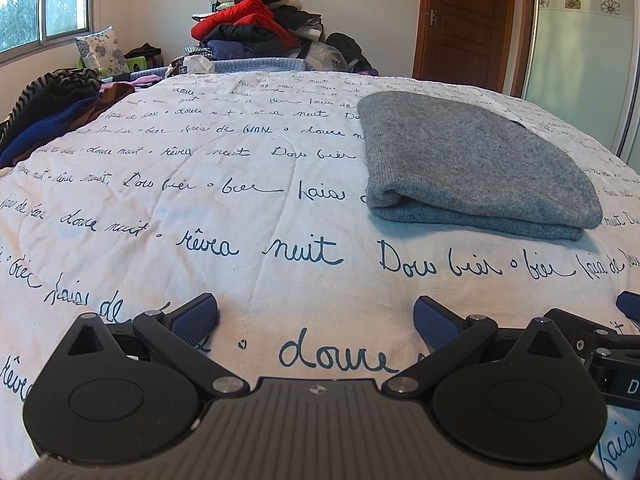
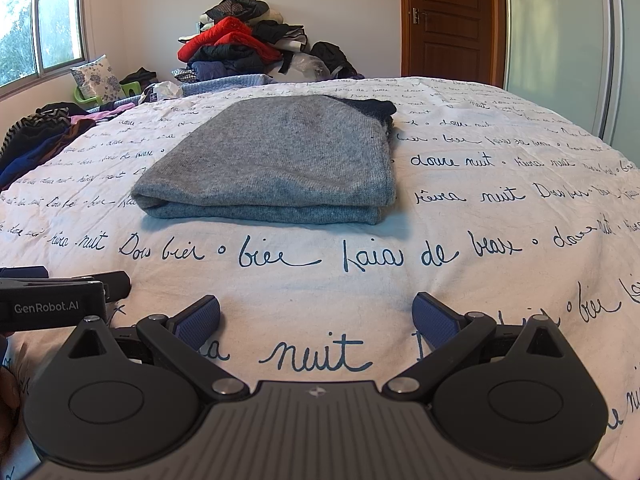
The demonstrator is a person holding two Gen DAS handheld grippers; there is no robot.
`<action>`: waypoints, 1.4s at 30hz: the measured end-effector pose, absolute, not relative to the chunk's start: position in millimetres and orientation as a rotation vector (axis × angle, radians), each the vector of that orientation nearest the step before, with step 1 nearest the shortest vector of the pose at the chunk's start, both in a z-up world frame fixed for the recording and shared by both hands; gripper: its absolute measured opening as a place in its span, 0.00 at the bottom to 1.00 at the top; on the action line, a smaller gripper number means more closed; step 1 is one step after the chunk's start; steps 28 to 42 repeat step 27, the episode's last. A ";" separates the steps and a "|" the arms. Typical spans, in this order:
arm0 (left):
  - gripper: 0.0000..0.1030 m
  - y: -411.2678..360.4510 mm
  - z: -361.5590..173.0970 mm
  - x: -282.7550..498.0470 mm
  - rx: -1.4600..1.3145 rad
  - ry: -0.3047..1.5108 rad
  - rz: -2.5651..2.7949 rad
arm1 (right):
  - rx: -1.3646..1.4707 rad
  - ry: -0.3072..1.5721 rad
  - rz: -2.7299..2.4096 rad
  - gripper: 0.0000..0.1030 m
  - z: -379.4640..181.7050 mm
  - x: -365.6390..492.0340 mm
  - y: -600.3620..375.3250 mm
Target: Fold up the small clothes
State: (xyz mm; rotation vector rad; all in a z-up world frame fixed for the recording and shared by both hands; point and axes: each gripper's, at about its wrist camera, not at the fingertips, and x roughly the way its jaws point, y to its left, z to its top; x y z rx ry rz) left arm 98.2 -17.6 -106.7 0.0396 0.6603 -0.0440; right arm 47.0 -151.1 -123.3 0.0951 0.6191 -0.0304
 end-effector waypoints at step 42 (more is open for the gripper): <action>1.00 -13.9 -106.2 98.8 0.014 0.653 -0.055 | 0.095 0.619 -0.030 1.00 -123.7 47.0 -151.4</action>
